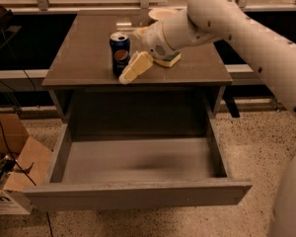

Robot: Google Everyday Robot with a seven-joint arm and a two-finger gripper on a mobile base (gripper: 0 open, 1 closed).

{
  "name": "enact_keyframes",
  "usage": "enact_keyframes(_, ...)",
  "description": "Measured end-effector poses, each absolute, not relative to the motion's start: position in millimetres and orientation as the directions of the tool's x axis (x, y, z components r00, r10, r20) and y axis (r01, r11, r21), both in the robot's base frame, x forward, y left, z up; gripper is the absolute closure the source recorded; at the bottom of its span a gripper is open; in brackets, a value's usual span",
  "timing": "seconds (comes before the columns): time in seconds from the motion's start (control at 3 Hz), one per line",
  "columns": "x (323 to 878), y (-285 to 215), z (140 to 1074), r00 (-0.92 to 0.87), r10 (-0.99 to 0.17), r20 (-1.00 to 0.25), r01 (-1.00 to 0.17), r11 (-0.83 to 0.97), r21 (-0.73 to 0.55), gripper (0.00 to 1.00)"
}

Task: Place pepsi can into top drawer

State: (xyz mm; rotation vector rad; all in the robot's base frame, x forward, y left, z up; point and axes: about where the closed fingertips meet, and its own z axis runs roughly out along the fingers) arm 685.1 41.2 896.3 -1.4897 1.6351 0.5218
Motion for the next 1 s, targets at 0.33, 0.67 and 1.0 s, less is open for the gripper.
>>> enact_keyframes(0.33, 709.8, 61.2, 893.5, 0.087, -0.576, -0.813, -0.959, 0.171, -0.224, 0.0)
enact_keyframes(0.67, 726.8, 78.8, 889.1, 0.099, -0.56, -0.823, -0.97, 0.131, -0.205, 0.14)
enact_keyframes(1.0, 730.5, 92.0, 885.8, 0.111, -0.545, -0.831, -0.978, 0.09, -0.19, 0.37)
